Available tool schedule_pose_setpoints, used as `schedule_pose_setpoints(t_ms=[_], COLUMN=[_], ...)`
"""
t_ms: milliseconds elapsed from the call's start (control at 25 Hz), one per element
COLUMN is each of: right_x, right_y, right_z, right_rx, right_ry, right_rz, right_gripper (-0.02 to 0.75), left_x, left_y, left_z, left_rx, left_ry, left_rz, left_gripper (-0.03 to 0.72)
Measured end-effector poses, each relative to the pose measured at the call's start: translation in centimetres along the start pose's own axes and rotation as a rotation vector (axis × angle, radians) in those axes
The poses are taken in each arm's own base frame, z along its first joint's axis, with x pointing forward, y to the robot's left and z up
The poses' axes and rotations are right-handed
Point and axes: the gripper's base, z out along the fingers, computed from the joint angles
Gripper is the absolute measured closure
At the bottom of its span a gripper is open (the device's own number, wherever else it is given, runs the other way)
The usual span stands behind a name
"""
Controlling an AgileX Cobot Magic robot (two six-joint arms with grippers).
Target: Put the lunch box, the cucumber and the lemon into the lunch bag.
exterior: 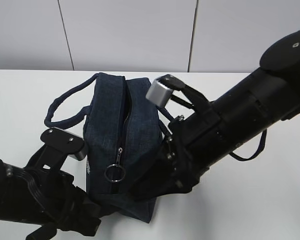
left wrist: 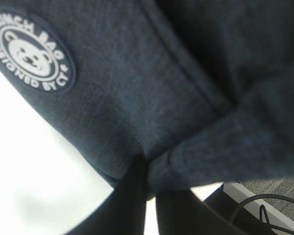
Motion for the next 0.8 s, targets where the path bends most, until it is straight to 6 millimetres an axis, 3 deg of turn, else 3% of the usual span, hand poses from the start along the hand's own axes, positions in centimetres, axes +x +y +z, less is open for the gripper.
schedule_pose_setpoints(t_ms=[520,800], right_x=[-0.8,-0.3], right_y=[-0.1,-1.2], right_z=[-0.3,0.8], right_rx=[-0.019,-0.039], right_ry=[-0.099,-0.093], right_rz=[-0.044,-0.009], right_gripper=[0.349,0.349], left_x=[0.0,0.0], left_y=[0.0,0.0], left_z=[0.0,0.0], left_rx=[0.002,0.002], left_ry=[0.001,0.001], left_rz=[0.000,0.000], left_gripper=[0.697,0.697])
